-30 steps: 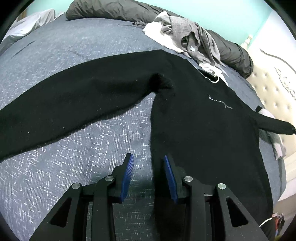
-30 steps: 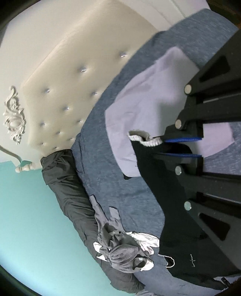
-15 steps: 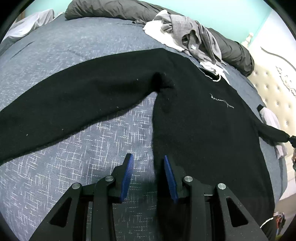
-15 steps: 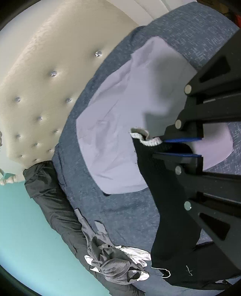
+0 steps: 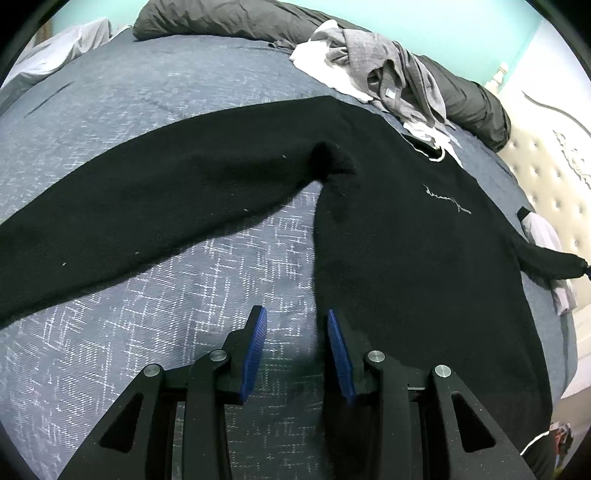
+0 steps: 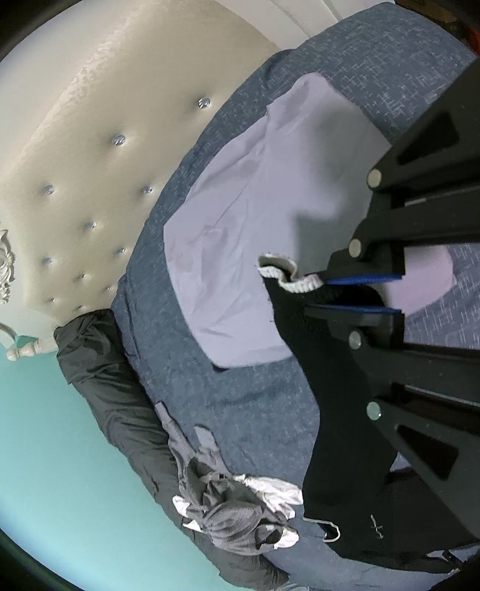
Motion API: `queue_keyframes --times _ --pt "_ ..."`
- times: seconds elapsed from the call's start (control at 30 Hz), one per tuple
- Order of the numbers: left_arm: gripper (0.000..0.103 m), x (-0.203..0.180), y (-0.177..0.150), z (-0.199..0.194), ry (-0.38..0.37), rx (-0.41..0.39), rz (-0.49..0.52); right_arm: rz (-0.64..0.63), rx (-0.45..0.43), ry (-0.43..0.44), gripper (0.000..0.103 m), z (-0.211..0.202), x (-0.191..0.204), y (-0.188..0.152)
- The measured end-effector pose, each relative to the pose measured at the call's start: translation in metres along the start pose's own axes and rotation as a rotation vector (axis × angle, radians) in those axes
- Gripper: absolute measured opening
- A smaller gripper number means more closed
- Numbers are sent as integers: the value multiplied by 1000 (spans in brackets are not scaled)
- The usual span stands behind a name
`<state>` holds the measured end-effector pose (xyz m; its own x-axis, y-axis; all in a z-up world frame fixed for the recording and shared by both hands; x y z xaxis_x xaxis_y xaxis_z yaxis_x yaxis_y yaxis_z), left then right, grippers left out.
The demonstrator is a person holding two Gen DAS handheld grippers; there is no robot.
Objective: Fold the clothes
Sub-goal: 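Carry the held sleeve across the sweatshirt body with the right gripper, then open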
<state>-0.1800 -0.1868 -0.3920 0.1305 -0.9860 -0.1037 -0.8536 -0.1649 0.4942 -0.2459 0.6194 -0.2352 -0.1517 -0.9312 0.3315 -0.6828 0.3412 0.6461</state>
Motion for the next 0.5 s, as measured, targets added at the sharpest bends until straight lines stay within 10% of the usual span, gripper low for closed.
queue_keyframes --times 0.5 --pt "38 7 -2 -17 -19 -24 -12 -209 -28 272 8 -33 206 29"
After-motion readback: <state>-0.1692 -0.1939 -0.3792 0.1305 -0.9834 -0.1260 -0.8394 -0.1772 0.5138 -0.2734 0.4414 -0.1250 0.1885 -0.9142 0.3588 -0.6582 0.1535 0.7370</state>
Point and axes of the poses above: each gripper's, at about its wrist camera, not at the fingertips, and z roughly the way its jaws point, x to its left, y to its top, the point moved 10 cm from there along z, roughly the way its jaws point, and after that the axes turned 13 degrees about y, right-handed, at the moved point
